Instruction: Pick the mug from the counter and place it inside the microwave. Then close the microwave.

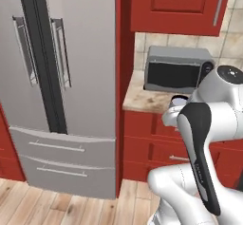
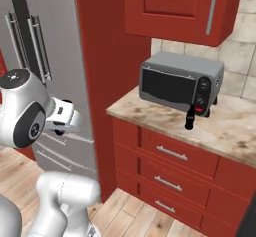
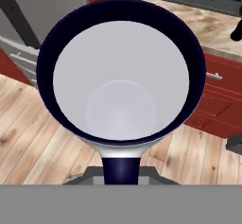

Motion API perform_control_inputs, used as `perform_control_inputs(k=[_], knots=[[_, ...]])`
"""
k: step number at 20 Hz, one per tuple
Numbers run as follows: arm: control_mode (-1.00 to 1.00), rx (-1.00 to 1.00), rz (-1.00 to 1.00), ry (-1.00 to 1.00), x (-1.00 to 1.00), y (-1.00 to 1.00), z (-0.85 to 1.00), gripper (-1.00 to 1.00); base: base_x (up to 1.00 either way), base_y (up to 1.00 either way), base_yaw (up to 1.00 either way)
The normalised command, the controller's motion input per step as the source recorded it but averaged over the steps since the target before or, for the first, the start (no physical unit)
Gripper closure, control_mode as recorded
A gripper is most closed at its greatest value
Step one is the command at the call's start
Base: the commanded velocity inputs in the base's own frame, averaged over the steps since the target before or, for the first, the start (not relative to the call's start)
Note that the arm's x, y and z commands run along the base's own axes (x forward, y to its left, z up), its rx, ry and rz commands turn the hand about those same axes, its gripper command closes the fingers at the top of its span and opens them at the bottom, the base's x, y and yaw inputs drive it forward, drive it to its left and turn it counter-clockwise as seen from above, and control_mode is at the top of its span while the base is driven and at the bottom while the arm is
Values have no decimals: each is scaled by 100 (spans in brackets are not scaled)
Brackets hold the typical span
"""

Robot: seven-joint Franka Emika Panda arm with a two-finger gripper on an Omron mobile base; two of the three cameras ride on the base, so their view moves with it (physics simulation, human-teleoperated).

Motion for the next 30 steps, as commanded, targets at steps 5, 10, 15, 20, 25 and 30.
perform_control_inputs(k=[5, 10, 15, 20, 25, 30], knots=[[100, 0, 0, 0, 0, 0, 0, 100, -38, 0, 30], [100, 0, 0, 0, 0, 0, 0, 100, -24, 15, 23], [100, 0, 0, 0, 0, 0, 0, 100, 38, 87, 20], [100, 0, 0, 0, 0, 0, 0, 100, 51, 100, 16], [100, 0, 0, 0, 0, 0, 0, 100, 68, 100, 12], [100, 0, 0, 0, 0, 0, 0, 100, 67, 100, 5]])
